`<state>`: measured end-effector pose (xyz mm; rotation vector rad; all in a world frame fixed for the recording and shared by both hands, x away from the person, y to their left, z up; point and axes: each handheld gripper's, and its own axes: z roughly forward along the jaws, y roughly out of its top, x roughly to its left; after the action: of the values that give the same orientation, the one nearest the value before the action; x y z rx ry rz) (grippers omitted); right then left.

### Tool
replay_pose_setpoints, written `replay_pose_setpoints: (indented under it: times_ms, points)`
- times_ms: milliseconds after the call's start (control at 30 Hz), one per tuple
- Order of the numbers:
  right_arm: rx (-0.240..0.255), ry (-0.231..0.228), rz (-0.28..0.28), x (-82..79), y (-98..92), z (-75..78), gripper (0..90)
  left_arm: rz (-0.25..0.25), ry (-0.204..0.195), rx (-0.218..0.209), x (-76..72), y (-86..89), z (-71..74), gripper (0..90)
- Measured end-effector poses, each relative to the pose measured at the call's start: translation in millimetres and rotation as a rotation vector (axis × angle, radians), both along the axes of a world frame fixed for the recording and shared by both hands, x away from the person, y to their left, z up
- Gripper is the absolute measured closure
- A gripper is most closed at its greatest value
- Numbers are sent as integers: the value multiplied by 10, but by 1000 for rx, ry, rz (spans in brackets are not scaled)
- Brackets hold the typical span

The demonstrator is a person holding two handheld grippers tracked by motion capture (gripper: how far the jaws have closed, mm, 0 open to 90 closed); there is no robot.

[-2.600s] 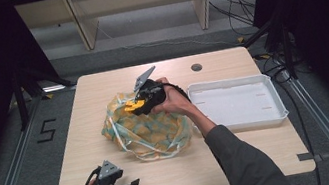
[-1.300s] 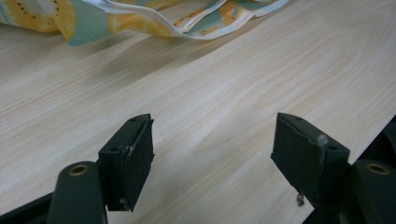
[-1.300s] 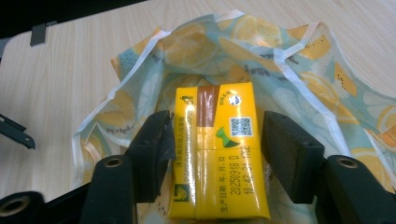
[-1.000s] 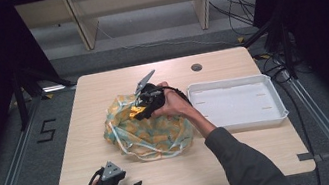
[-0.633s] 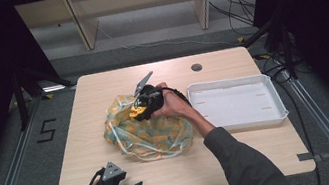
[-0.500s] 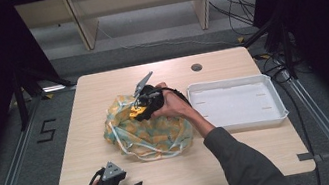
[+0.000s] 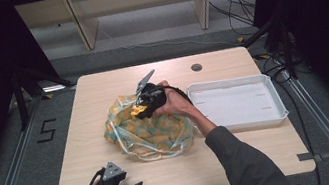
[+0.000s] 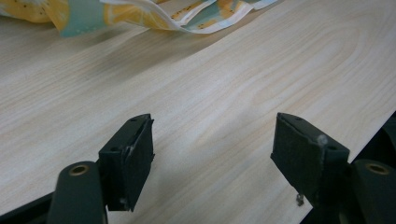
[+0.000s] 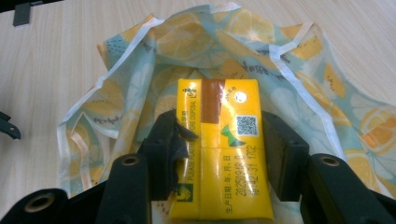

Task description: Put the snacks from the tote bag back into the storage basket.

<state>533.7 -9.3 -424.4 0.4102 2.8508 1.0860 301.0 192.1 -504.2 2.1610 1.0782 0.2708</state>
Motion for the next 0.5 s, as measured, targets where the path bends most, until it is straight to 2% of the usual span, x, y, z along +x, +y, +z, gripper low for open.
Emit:
replay_pose_setpoints:
  times_ms: [100,133,200,267,300,333,367,400,433,467,500]
  points:
    - [4,6,6,-1,14,-5,517,6,-3,11,-9,-3,6,289]
    - [7,26,-7,-8,9,0,507,0,-4,1,-6,-4,-2,289]
    - [7,24,-5,-8,7,0,490,-3,-2,3,-5,-3,-1,289]
    - [30,34,-25,-22,2,15,404,1,5,12,-2,-3,-1,289]
    - [50,33,-30,-27,-1,24,408,2,-7,4,-3,-7,-12,289]
    - [50,33,-30,-27,-1,24,408,2,-7,4,-3,-7,-12,289]
    - [48,27,-31,-29,-14,40,414,-15,-3,10,-4,0,-7,289]
    - [56,20,-28,-34,-27,59,417,1,7,-6,-10,-16,-14,289]
    - [64,13,-28,-45,-36,70,429,6,4,-1,-8,-21,-16,289]
    - [49,-10,-18,-73,-59,96,441,-11,1,5,-10,-20,-10,289]
    - [49,-10,-18,-73,-59,96,441,-11,1,5,-10,-20,-10,289]
